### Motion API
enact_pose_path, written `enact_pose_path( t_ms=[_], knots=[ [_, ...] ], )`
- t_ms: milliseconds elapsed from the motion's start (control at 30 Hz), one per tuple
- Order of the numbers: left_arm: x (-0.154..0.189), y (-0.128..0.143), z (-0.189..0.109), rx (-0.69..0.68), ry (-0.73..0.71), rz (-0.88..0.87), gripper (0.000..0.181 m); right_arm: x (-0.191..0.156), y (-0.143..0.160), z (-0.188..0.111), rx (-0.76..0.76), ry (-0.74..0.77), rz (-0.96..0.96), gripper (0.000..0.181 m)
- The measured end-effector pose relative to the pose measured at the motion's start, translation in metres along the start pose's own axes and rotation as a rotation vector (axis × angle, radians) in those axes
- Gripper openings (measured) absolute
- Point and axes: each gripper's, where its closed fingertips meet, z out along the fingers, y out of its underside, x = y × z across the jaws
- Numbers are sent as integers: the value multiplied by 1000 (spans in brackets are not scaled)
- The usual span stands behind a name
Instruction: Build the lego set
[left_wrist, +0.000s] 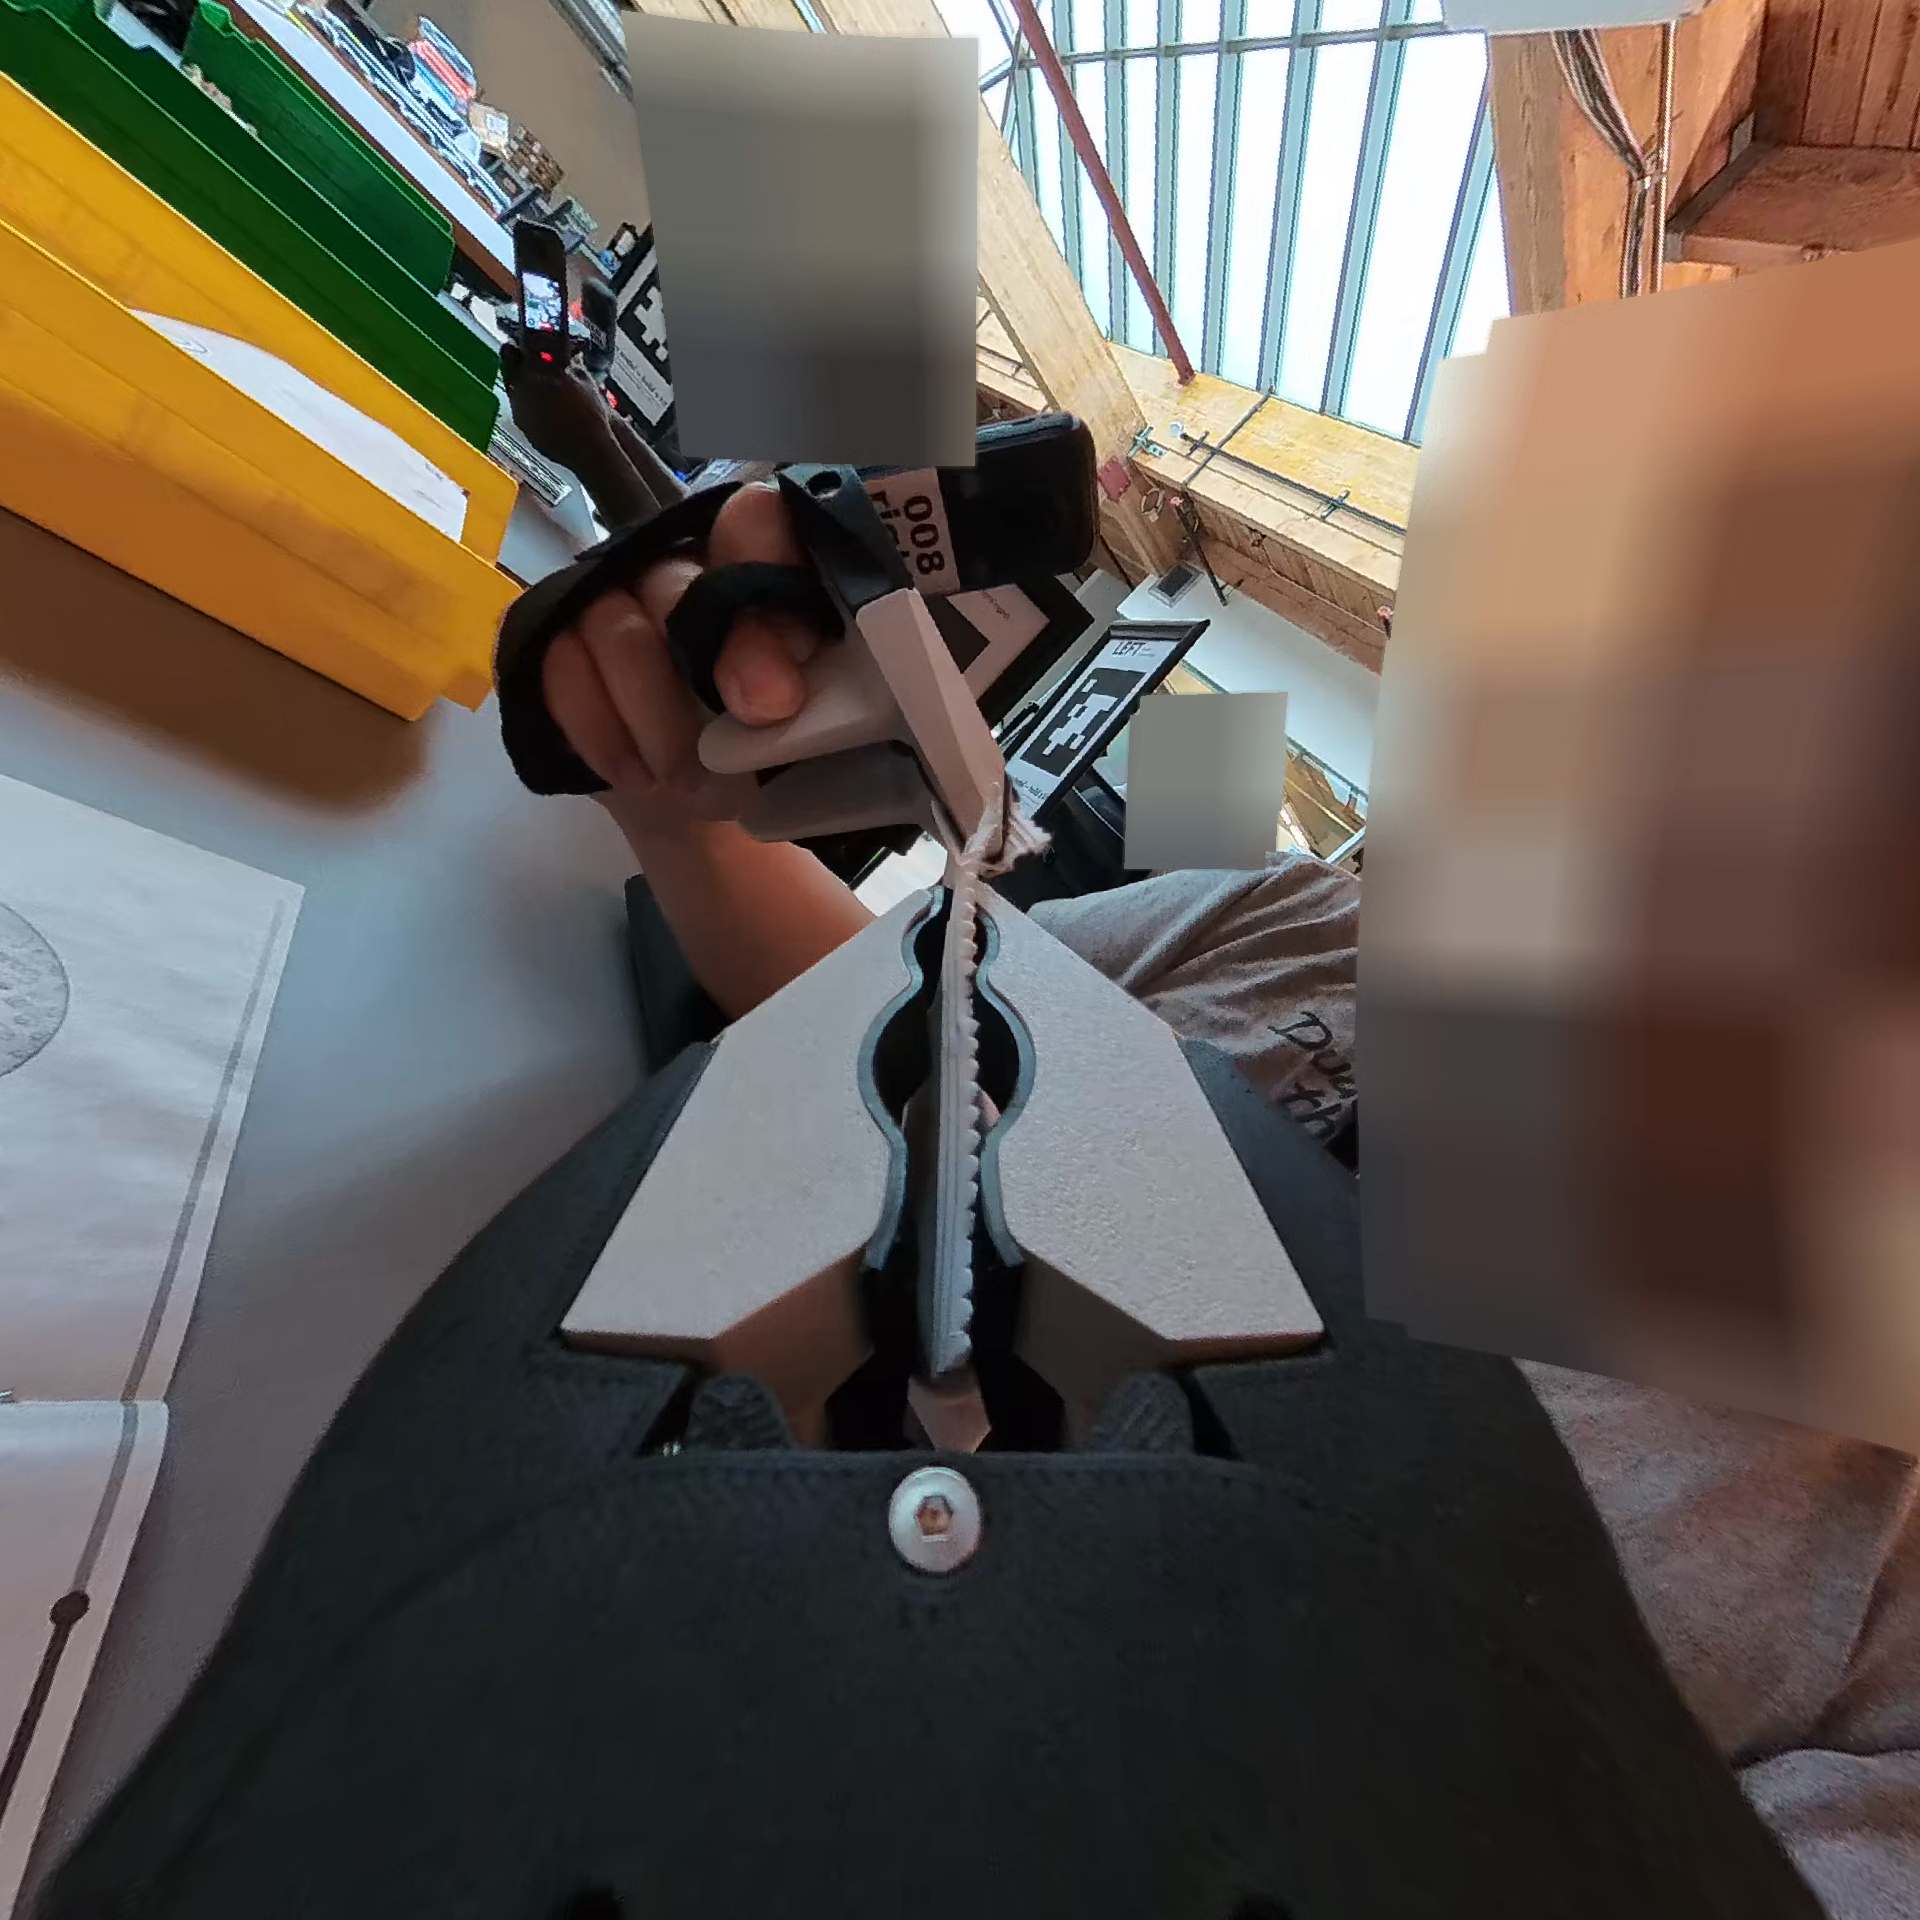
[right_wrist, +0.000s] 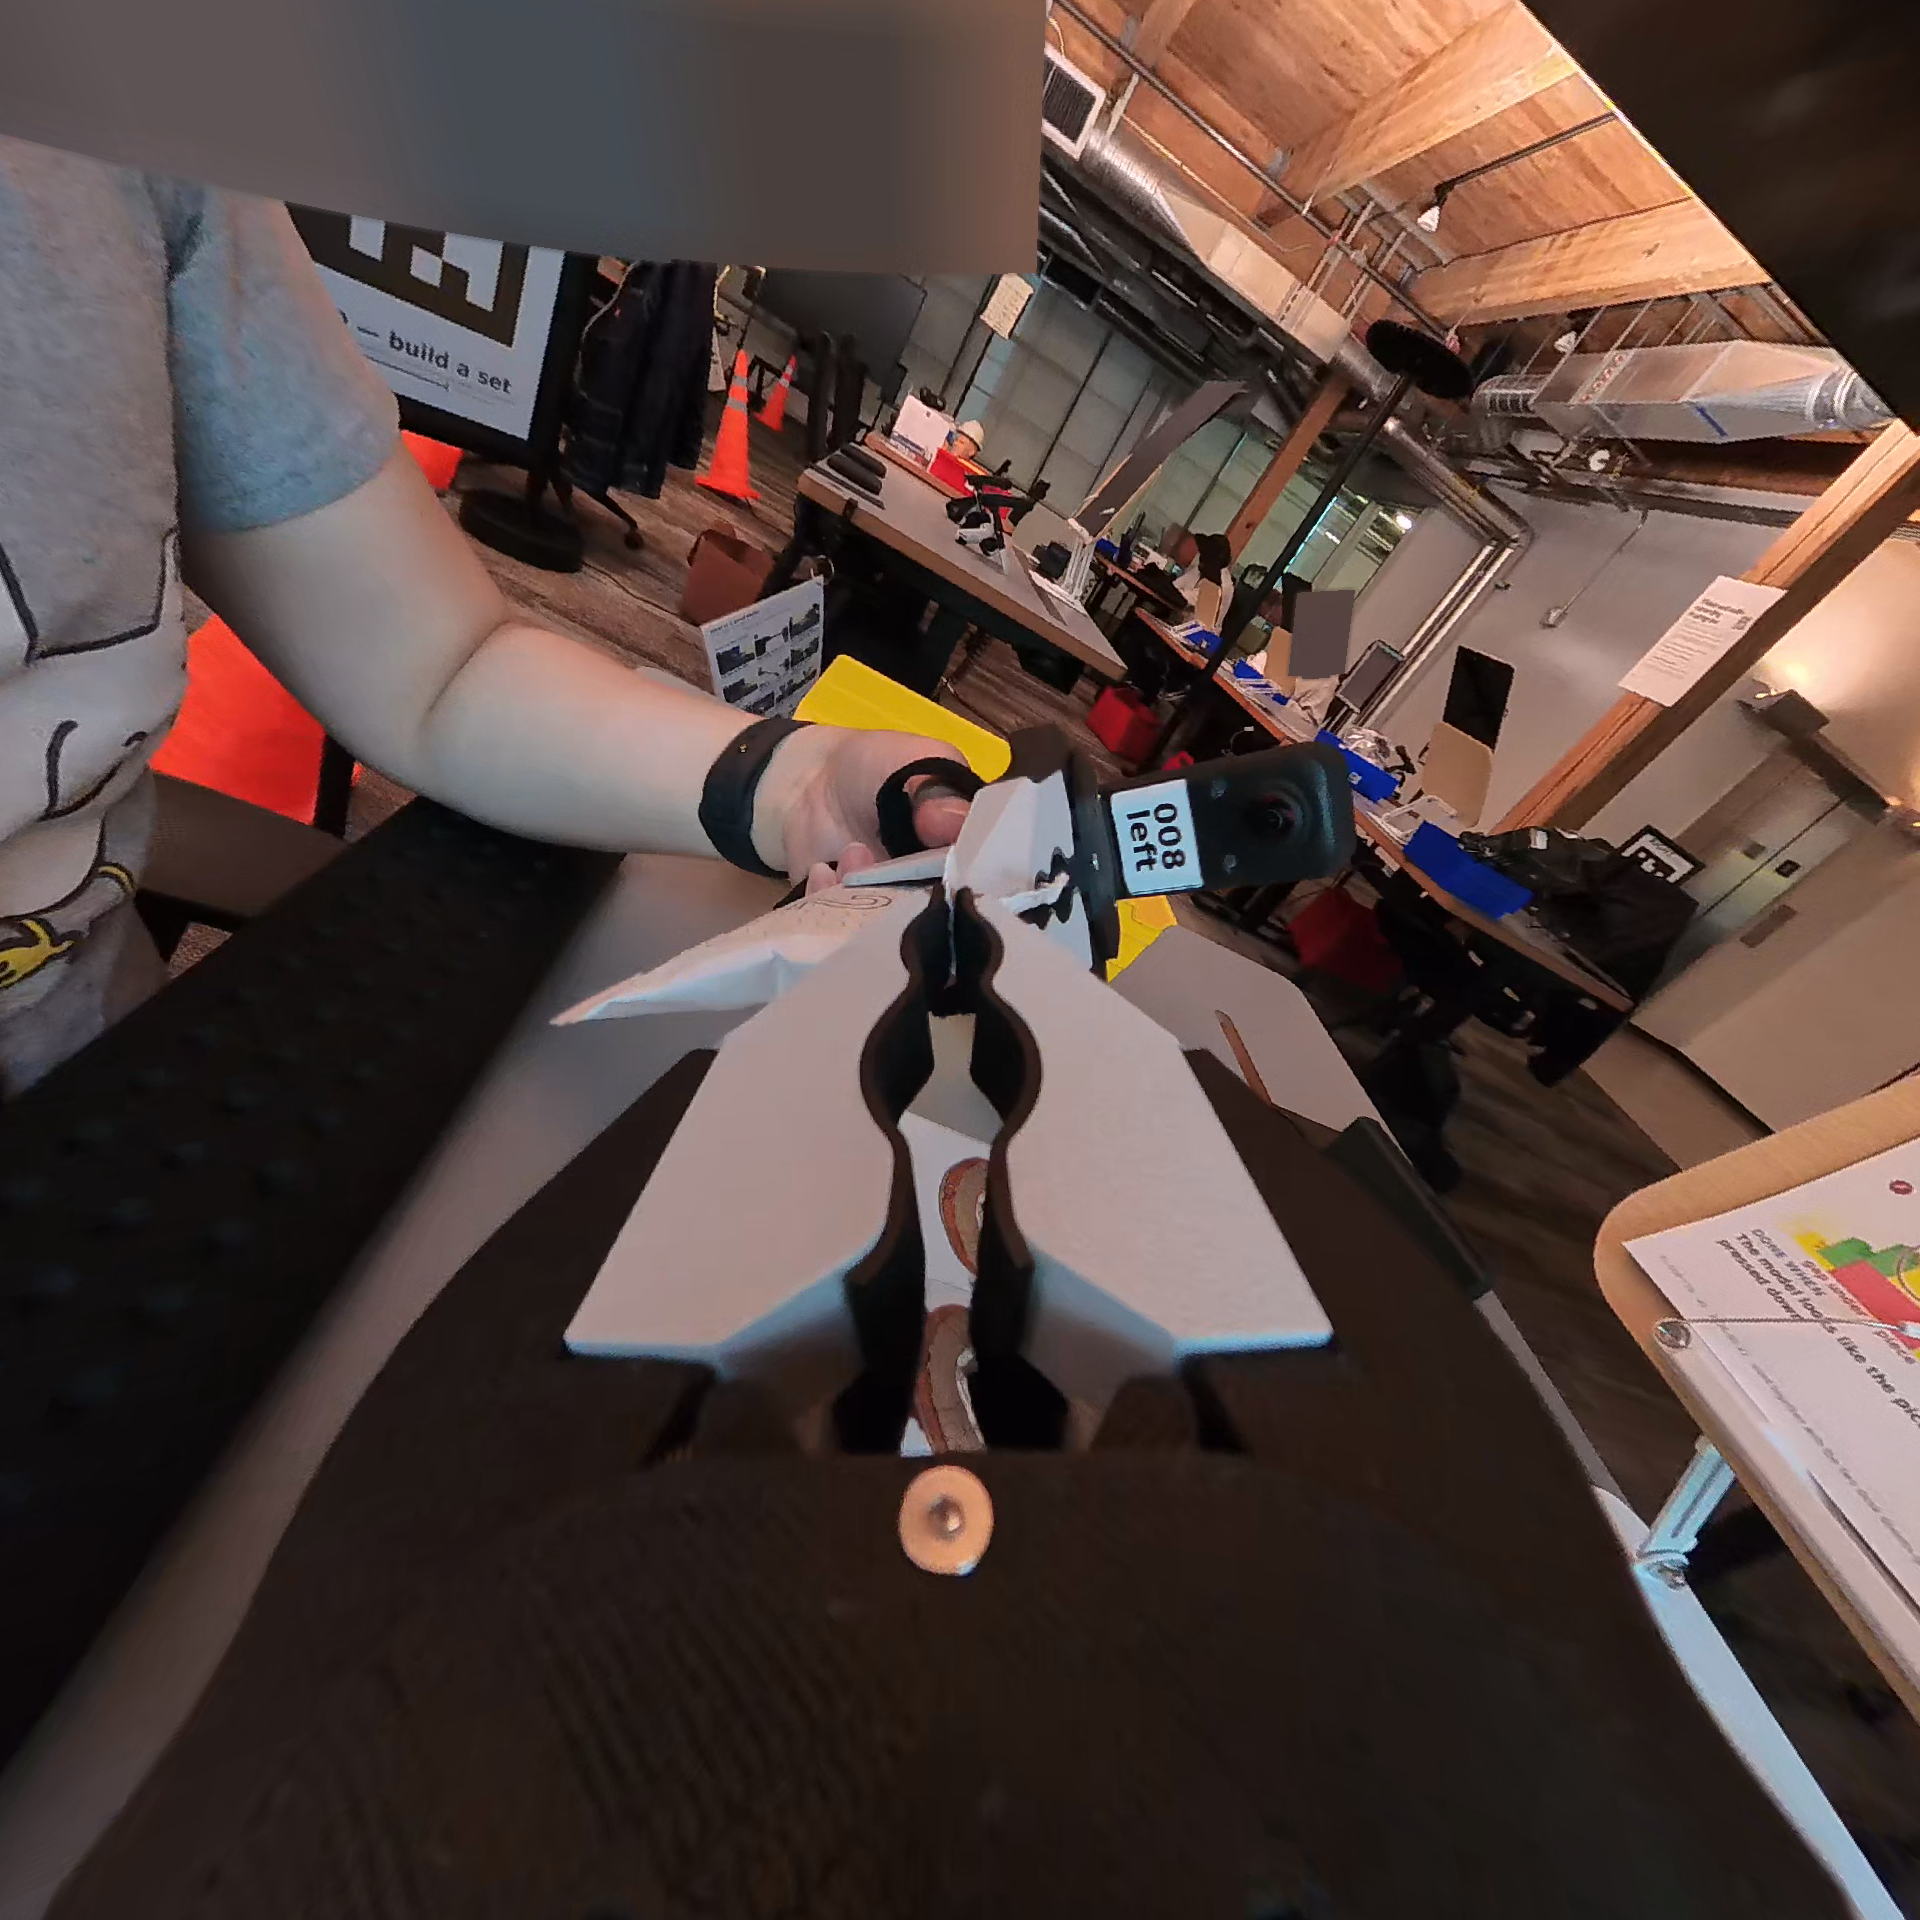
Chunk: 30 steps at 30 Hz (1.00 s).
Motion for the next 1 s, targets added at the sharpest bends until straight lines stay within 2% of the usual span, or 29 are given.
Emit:
enact_pose_path(
  t_ms=[33, 200, 267, 467, 733, 800, 1000],
  knots=[
    [0, 1, 0, -5, -1, 4, 0, -1, 1, -1, 1, -9, 7, 0],
    [-3, 2, -3, -31, -44, 116, 2, -1, 8, -1, 29, -61, 89, 0],
    [0, -7, -7, 25, -40, 138, 8, 0, 9, -2, 31, -63, 98, 0],
    [-8, -3, -4, 9, -64, 126, 0, 1, 12, -3, 8, -49, 84, 0],
    [-9, 5, -1, -23, -46, 115, 5, 0, 16, -5, -9, -53, 76, 0],
    [-11, 3, -2, -11, -55, 113, 0, 0, 16, -5, -12, -55, 74, 0],
    [-12, 6, 1, -17, -29, 82, 0, 0, 18, -5, -30, -54, 66, 0]
  ],
)
